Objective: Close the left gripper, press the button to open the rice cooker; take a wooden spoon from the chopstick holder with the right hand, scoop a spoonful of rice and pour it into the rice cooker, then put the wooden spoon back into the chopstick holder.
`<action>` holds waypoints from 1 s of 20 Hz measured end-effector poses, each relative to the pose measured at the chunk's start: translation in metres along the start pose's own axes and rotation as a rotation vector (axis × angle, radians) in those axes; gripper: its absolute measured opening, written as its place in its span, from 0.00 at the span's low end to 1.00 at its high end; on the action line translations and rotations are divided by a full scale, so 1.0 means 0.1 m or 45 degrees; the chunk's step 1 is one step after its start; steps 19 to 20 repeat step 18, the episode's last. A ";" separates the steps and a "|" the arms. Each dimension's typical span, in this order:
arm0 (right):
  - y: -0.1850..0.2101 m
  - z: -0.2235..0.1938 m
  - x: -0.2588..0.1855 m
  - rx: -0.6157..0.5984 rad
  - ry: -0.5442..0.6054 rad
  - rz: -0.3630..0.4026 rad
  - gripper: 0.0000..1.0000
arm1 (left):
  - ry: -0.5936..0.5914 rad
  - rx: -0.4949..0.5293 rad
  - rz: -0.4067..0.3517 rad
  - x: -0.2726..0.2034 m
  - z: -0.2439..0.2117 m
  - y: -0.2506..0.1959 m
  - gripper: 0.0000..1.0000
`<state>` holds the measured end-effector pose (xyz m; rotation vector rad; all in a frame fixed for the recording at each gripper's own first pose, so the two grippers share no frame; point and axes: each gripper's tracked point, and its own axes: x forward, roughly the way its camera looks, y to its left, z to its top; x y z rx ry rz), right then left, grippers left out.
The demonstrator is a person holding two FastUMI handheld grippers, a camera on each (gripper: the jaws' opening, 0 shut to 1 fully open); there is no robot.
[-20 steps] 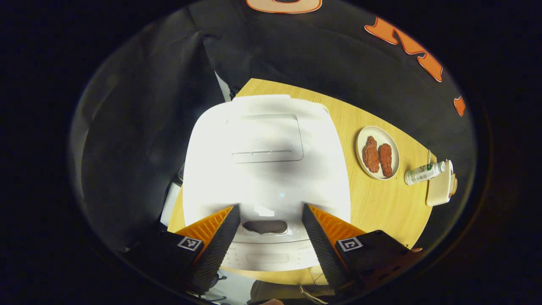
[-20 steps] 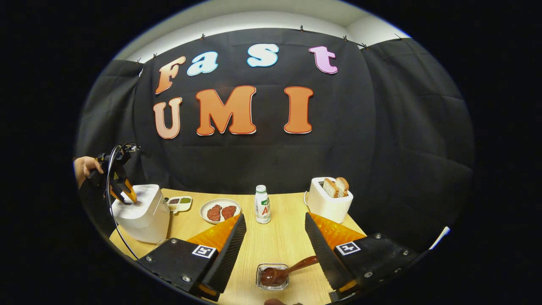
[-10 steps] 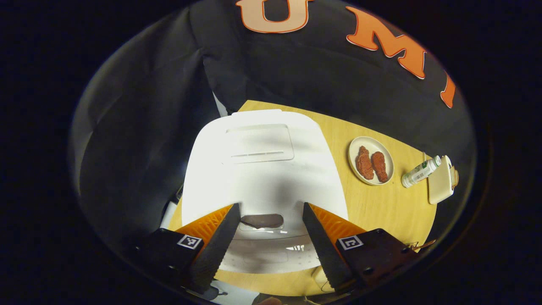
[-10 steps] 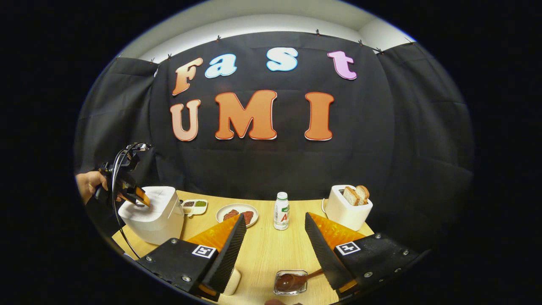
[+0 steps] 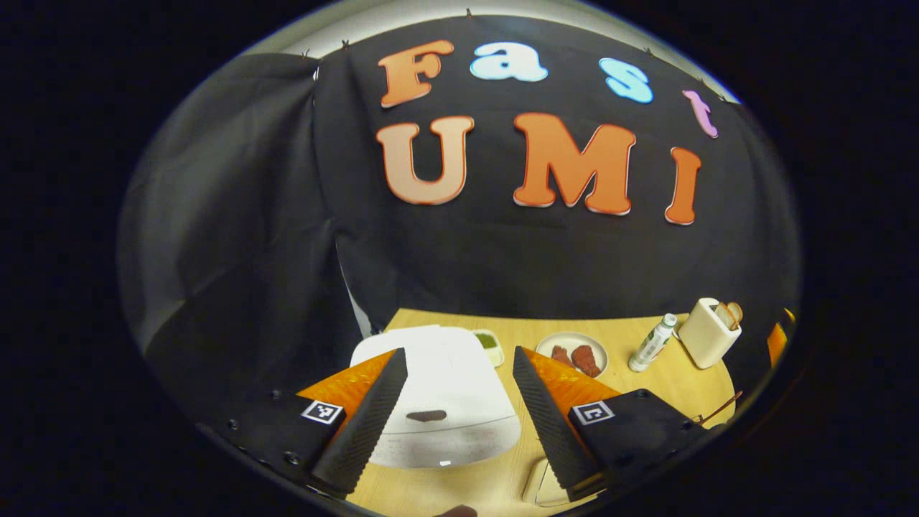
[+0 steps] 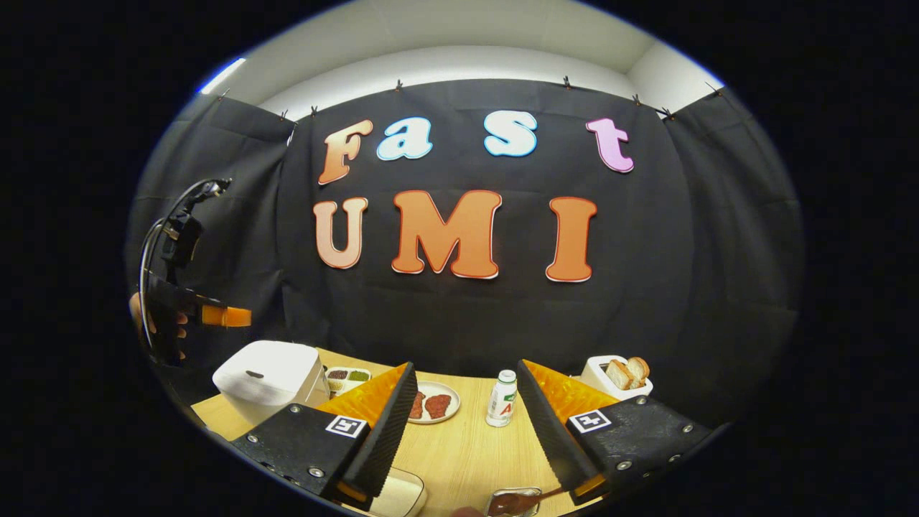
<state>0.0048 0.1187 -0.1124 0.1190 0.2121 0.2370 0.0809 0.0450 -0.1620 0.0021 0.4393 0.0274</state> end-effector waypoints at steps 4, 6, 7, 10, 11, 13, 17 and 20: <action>0.13 0.30 0.03 0.004 -0.099 0.010 0.87 | -0.246 0.054 -0.013 -0.45 0.44 -0.09 1.00; 0.19 0.47 0.00 0.007 -0.153 0.018 0.87 | -0.354 0.055 -0.012 -0.68 0.63 -0.12 1.00; 0.22 0.55 -0.01 0.008 -0.184 0.024 0.87 | -0.396 0.052 -0.011 -0.77 0.71 -0.14 1.00; 0.28 0.65 -0.01 -0.002 -0.256 0.029 0.87 | -0.506 0.049 -0.036 -0.88 0.85 -0.27 1.00; 0.32 0.67 -0.04 -0.002 -0.261 0.032 0.87 | -0.525 0.035 -0.047 -0.94 0.87 -0.31 1.00; 0.36 0.67 -0.06 -0.008 -0.263 0.043 0.87 | -0.549 -0.006 -0.081 -1.01 0.89 -0.42 1.00; 0.38 0.61 -0.10 -0.017 -0.237 0.048 0.87 | -0.574 0.024 -0.102 -1.07 0.88 -0.45 1.00; 0.37 0.62 -0.10 -0.021 -0.233 0.044 0.87 | -0.574 0.040 -0.098 -1.07 0.88 -0.46 1.00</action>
